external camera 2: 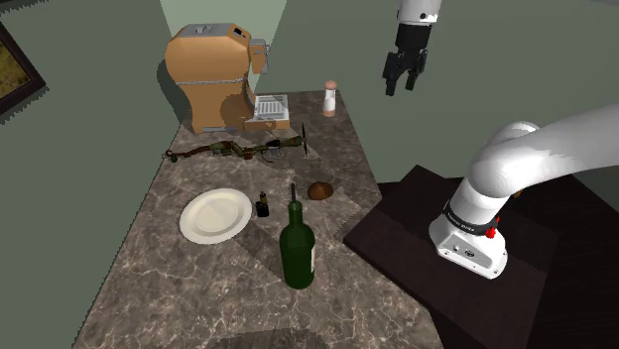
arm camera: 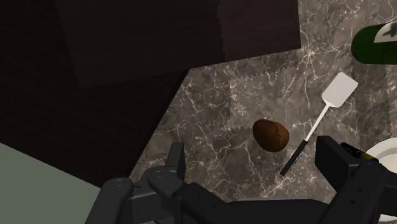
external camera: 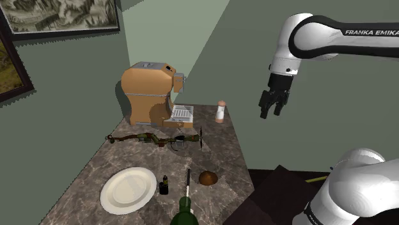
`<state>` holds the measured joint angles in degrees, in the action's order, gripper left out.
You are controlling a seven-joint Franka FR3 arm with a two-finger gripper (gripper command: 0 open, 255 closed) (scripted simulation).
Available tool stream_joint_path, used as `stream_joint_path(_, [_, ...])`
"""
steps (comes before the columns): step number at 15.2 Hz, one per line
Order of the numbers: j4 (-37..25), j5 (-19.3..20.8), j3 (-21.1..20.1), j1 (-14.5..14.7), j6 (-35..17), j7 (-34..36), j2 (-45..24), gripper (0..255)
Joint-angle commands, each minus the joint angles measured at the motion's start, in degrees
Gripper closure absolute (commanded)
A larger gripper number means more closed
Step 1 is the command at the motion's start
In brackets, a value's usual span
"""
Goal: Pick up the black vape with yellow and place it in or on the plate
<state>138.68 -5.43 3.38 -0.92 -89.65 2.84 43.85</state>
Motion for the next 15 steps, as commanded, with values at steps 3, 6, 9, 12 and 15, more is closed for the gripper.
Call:
stream_joint_path(3, [1.84,-1.59,-2.35,0.66,-3.17,2.78,-0.71,0])
stream_joint_path(6, [3.98,-3.9,-5.92,1.7,-8.13,6.86,-2.57,0])
stream_joint_path(9, [5.32,-5.98,-9.51,2.74,-13.3,10.87,-5.4,0])
stream_joint_path(12, [5.83,-7.7,-13.09,3.65,-18.59,14.86,-9.17,0])
stream_joint_path(15, [5.51,-8.85,-16.61,4.34,-23.89,18.93,-13.81,0])
